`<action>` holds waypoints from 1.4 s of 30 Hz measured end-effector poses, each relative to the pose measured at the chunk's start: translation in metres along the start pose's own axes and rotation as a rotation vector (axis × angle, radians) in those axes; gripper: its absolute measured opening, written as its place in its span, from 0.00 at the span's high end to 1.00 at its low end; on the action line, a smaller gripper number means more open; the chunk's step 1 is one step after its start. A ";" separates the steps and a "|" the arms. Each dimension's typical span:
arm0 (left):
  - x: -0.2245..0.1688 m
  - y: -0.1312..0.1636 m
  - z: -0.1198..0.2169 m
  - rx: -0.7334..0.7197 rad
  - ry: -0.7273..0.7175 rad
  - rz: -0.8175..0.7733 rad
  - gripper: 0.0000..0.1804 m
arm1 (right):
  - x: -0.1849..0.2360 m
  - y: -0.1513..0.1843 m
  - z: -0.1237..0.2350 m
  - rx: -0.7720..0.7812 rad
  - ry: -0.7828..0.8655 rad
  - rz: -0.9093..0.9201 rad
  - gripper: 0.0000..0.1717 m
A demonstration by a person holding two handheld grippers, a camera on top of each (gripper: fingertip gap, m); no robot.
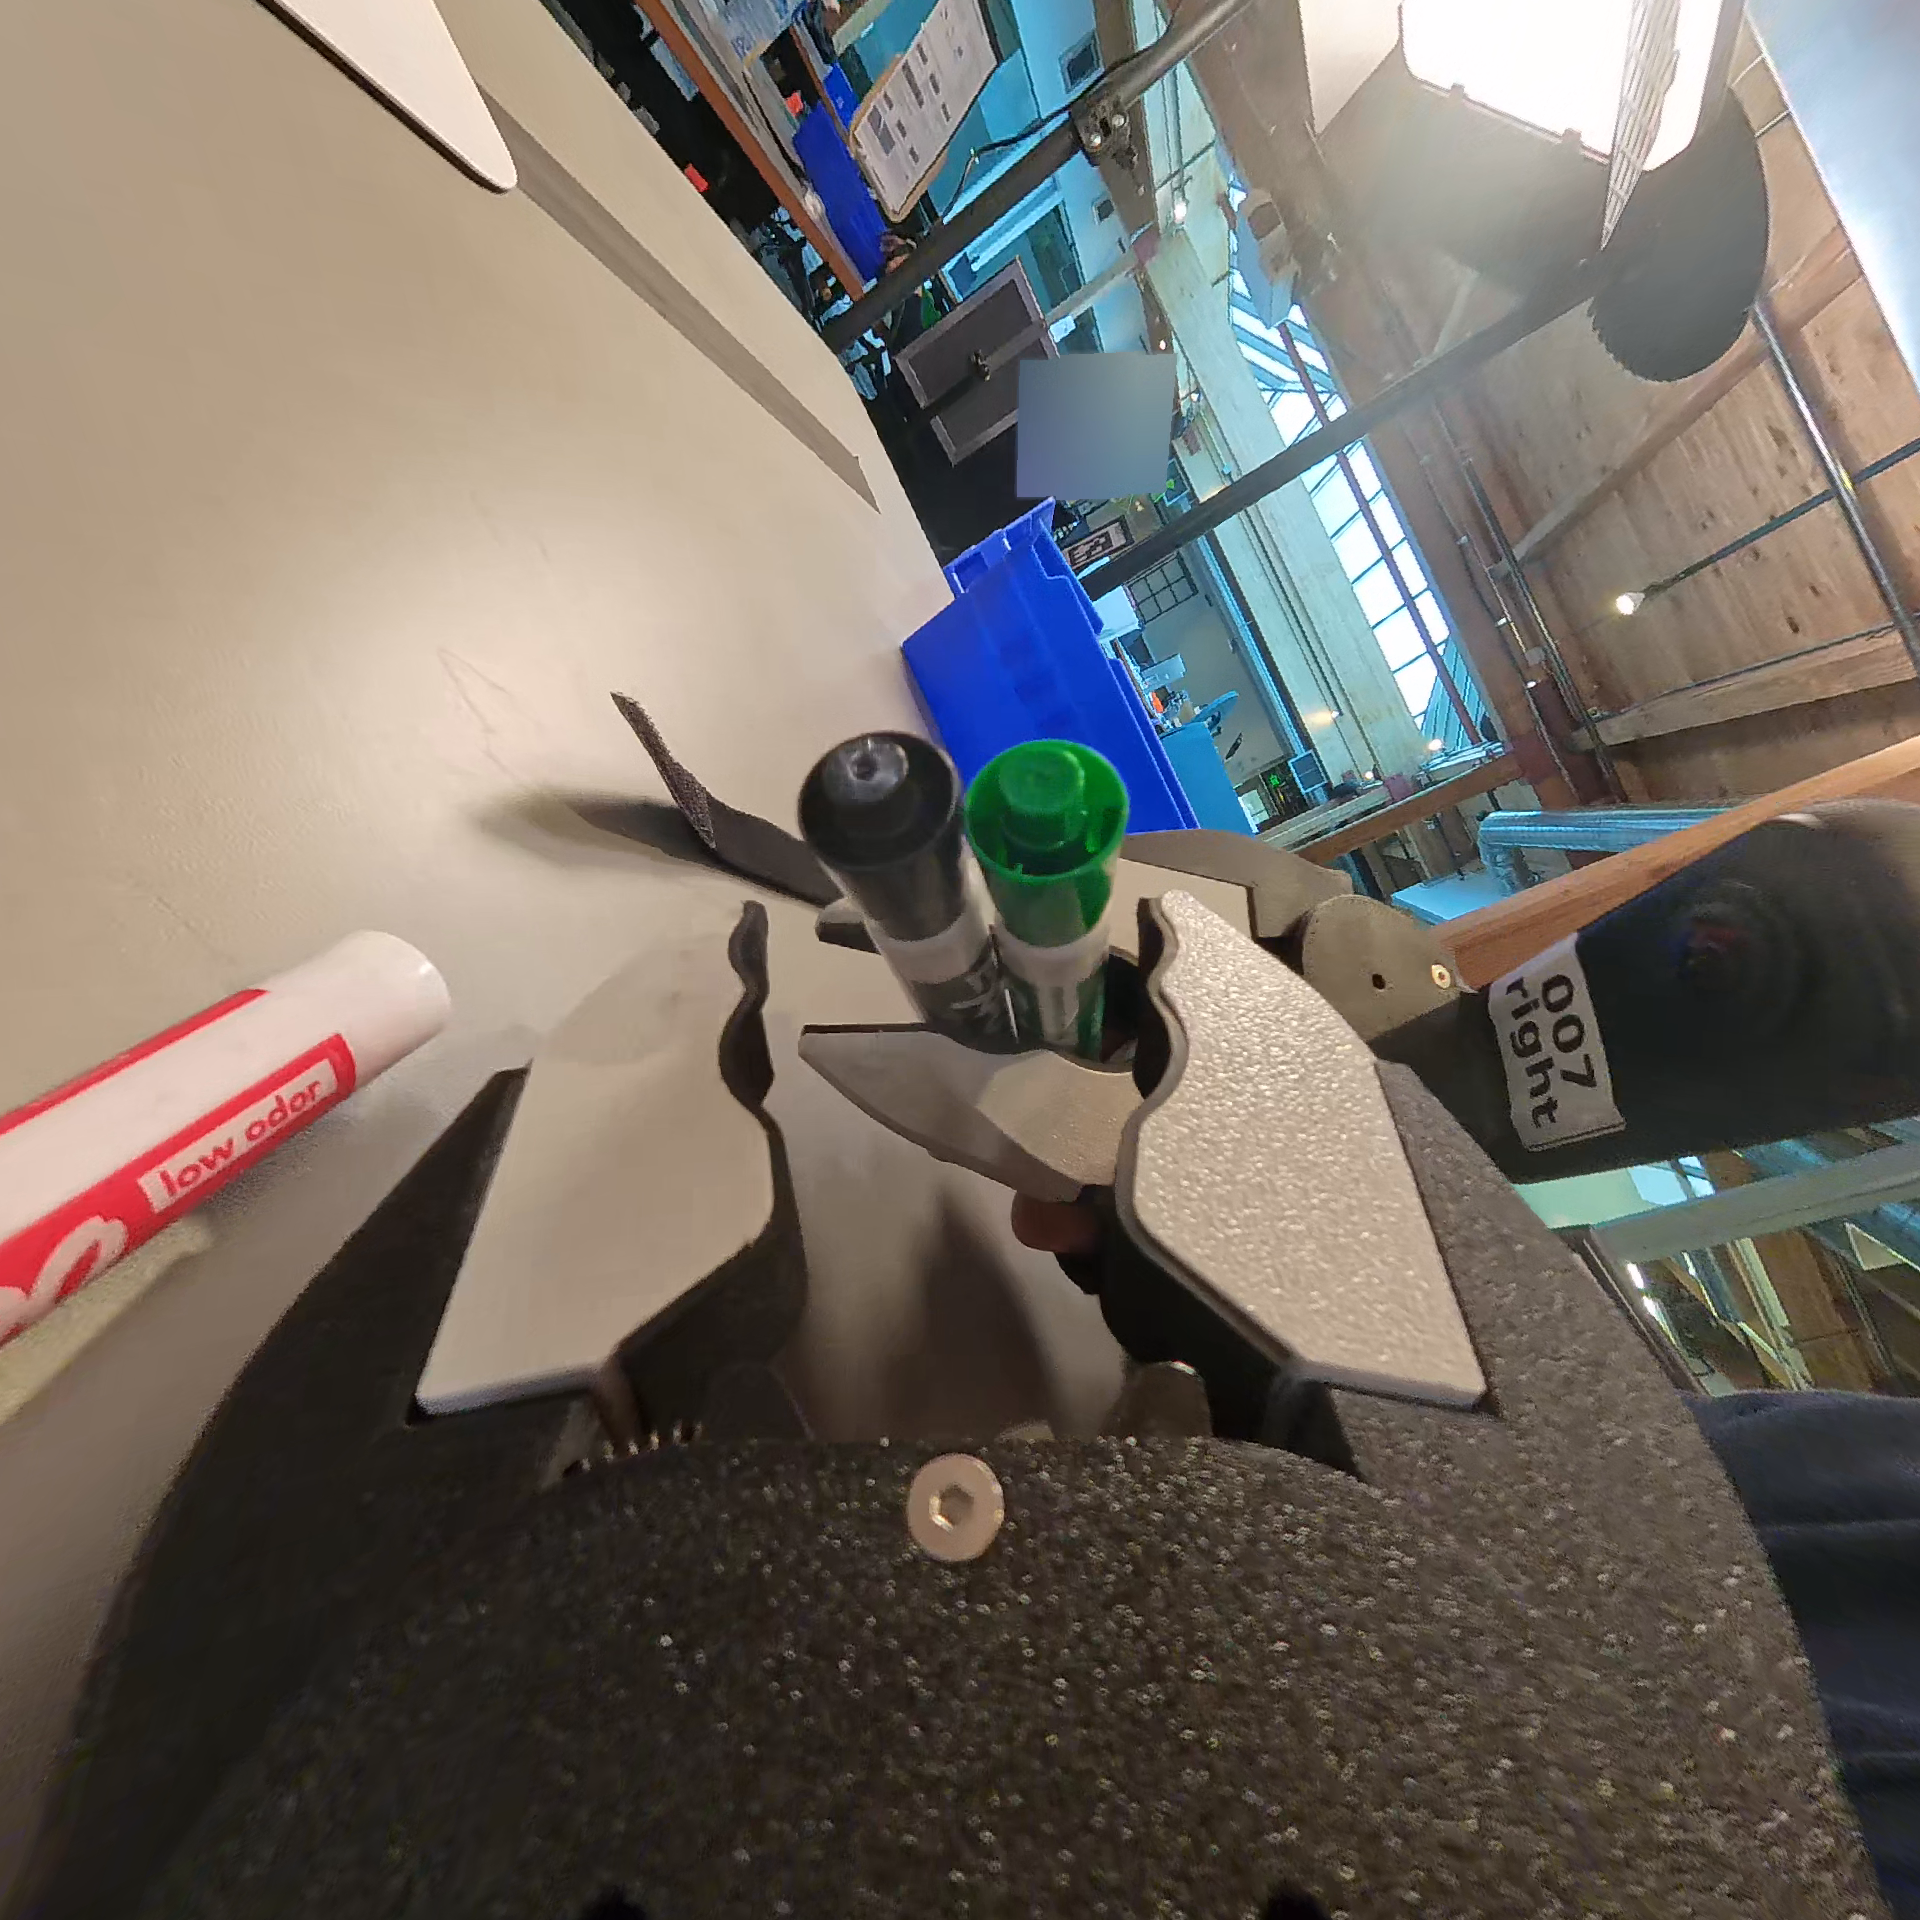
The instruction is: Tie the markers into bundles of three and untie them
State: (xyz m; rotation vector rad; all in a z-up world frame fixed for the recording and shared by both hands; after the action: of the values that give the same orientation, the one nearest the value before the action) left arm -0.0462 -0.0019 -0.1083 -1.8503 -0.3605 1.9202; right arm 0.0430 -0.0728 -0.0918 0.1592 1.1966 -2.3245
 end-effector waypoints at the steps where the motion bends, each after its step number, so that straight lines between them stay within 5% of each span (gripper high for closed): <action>1: 0.000 0.001 0.000 -0.001 0.003 0.000 0.62 | 0.001 -0.001 0.000 -0.004 0.001 0.000 0.90; 17: -0.002 0.004 0.003 -0.054 0.070 -0.041 0.78 | 0.012 -0.005 -0.004 -0.021 0.026 0.029 0.86; 42: 0.002 -0.006 0.010 -0.099 0.095 -0.036 0.78 | 0.012 0.000 -0.005 0.014 0.037 0.025 0.89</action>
State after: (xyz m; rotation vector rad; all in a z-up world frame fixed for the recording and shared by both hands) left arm -0.0556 0.0050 -0.1063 -1.9767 -0.4622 1.8127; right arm 0.0323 -0.0739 -0.0989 0.2216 1.1895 -2.3188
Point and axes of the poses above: each gripper's, where its closed fingertips meet, z back along the fingers, y out of its underside, x = y × z across the jaws, the point moved 9 cm from there along z, back along the fingers, and after that the axes turned 3 degrees about z, right-handed, at the moved point
